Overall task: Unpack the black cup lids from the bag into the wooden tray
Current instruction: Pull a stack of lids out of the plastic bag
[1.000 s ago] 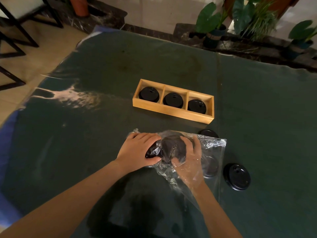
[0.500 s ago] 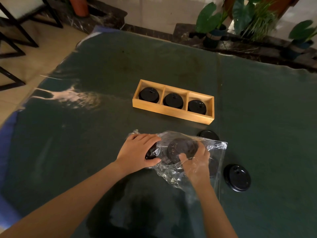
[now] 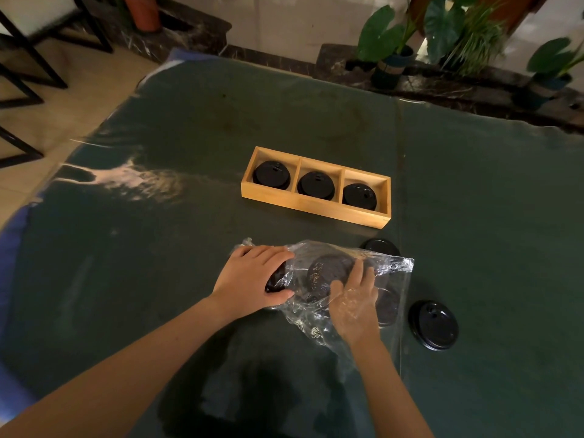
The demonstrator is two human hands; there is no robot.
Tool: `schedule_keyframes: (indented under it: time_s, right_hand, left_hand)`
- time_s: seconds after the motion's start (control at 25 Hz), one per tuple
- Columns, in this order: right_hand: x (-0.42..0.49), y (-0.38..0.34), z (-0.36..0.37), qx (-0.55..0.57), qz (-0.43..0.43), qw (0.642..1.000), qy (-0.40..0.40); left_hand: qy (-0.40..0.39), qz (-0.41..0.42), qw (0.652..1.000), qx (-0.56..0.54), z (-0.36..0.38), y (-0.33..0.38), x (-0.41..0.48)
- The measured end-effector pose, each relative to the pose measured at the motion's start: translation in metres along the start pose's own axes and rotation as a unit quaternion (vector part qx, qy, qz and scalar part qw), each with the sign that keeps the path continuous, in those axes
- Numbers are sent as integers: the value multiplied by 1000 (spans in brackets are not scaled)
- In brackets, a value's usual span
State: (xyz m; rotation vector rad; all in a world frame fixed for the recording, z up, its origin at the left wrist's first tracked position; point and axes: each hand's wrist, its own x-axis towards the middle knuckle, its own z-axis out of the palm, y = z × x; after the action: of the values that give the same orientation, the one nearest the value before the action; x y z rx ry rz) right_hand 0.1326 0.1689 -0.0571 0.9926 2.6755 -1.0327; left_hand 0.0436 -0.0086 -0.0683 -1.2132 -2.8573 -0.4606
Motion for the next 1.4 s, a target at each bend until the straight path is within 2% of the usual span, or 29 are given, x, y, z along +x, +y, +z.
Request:
schedule_keyframes:
  time_s: [0.12, 0.24, 0.32, 0.44, 0.56, 0.76, 1.12, 1.28, 1.4]
  right_hand:
    - [-4, 3, -1, -57, -25, 998, 31]
    - [-1, 8, -9, 41, -8, 998, 37]
    - [7, 10, -15, 107, 22, 994, 18]
    - [18, 14, -22, 77, 50, 995, -42]
    - [19, 14, -20, 2, 10, 999, -46]
    - [15, 7, -10, -89, -91, 991, 32]
    - [25, 29, -20, -81, -174, 980, 55]
    - [26, 42, -26, -40, -213, 976, -9]
    - [35, 48, -28, -123, -229, 963, -70]
  left_hand:
    - [-4, -2, 1000, 2, 0, 0, 0]
    - [-4, -2, 1000, 2, 0, 0, 0]
    - [-3, -2, 1000, 1, 0, -1, 1]
    - [0, -4, 1000, 3, 0, -1, 0]
    - [2, -6, 1000, -1, 0, 1, -1]
    - [0, -4, 1000, -7, -3, 2, 0]
    - [-4, -7, 1000, -15, -4, 2, 0]
    - [-16, -9, 1000, -12, -4, 1, 2]
    - [-16, -9, 1000, -7, -4, 0, 2]
